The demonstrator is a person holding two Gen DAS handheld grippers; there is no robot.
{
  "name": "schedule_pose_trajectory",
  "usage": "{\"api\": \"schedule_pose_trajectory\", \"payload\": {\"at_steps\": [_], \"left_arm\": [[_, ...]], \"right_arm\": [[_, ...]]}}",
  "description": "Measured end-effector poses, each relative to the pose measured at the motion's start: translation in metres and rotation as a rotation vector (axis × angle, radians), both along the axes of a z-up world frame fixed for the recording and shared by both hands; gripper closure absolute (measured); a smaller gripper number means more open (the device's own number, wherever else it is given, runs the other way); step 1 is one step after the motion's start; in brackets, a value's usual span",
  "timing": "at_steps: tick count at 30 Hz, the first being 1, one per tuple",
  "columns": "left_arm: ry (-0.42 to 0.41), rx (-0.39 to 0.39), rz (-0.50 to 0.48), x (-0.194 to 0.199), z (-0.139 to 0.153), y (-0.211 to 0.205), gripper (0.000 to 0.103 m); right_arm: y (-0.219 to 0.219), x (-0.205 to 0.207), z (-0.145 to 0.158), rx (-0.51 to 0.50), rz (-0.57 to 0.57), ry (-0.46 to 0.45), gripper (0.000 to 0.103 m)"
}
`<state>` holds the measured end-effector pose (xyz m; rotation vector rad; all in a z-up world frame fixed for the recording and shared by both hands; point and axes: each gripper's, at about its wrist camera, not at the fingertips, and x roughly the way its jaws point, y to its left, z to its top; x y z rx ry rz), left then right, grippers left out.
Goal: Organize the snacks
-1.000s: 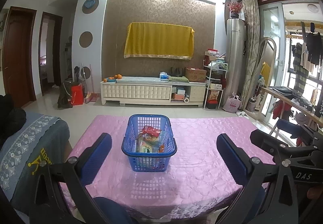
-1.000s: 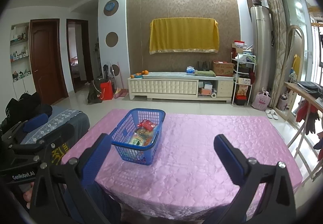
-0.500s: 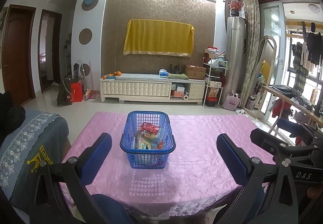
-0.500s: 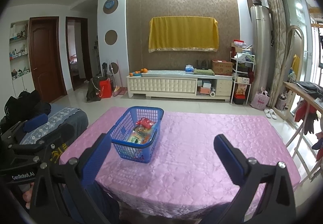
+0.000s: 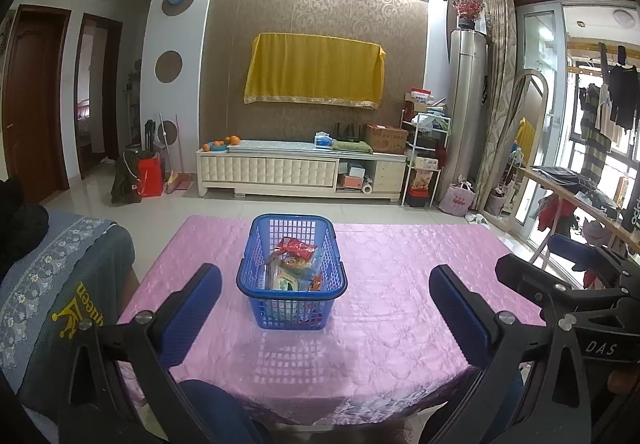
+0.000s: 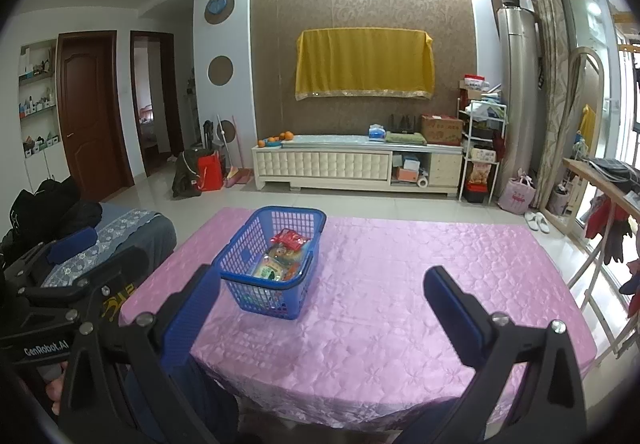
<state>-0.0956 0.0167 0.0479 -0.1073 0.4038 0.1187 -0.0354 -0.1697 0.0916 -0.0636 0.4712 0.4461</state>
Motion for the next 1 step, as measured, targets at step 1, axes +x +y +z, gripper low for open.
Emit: {"api": "schedule_pose_trajectory", "payload": {"at_steps": [1], "left_arm": [[0.001,0.002,0.0,0.0001,0.0001,-0.0002,0.0]], "right_arm": [[0.0007,-0.0004,-0.0005,0.0,0.0,0.001,0.0]]}}
